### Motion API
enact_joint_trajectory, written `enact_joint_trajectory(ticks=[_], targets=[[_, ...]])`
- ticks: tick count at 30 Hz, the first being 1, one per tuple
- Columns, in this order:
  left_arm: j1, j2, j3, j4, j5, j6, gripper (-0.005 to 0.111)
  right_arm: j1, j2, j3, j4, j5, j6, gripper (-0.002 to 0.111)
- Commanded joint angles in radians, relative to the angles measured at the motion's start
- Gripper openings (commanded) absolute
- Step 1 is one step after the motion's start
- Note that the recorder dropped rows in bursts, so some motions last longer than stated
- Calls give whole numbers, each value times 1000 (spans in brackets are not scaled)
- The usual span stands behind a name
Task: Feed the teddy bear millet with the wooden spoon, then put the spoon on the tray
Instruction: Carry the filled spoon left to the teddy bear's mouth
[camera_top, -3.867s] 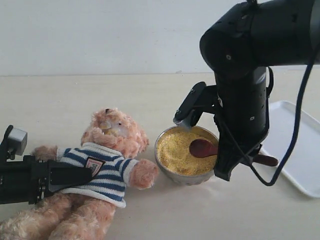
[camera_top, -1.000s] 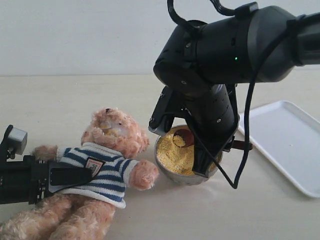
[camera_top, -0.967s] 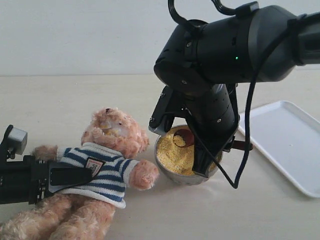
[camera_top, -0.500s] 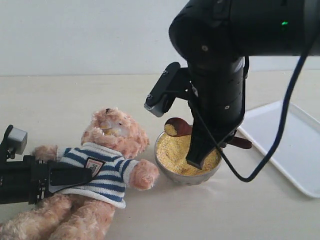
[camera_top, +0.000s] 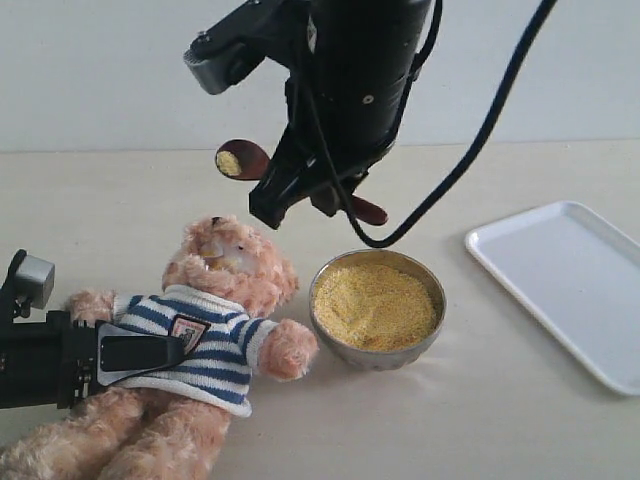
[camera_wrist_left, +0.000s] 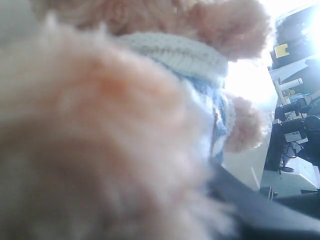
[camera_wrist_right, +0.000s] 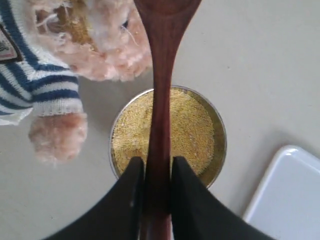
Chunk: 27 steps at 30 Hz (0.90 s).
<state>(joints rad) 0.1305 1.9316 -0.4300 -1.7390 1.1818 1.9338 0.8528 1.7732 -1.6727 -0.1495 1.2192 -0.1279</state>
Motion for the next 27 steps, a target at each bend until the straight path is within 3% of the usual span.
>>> enact_joint_trajectory(ticks=[1,5,27], targets=[[-3,-1,-2,-5,39,12,5,57,32,-15,7,2,-18,0],[-3,-1,-2,-5,39,12,5,104,52,-15,-13,2,-18,0],[-3,-1,-2,-5,39,12,5,117,25,112,-116,2,7,0]])
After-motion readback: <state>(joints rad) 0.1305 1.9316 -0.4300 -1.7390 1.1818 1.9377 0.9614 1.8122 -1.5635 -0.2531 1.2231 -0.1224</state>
